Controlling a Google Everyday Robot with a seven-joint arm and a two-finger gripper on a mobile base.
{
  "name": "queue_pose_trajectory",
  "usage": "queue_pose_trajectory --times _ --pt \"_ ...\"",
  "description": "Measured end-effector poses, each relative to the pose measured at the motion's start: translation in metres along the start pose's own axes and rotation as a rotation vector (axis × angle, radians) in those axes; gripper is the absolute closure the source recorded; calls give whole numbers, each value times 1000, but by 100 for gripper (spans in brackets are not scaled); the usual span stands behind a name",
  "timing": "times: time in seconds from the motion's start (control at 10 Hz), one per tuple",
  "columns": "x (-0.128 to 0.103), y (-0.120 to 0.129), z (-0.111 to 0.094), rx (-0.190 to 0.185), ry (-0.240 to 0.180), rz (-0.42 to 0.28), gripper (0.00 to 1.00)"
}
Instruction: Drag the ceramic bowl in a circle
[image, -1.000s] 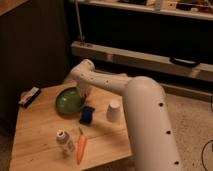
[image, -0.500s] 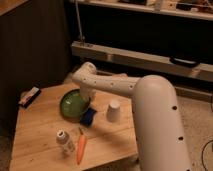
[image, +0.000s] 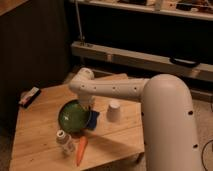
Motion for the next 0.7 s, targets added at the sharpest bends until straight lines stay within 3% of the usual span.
queue_pose_trajectory --times 0.2,0.7 --pt "2 -12 1 -2 5 -28 86" --pt "50 -95 -10 41 60 -156 86"
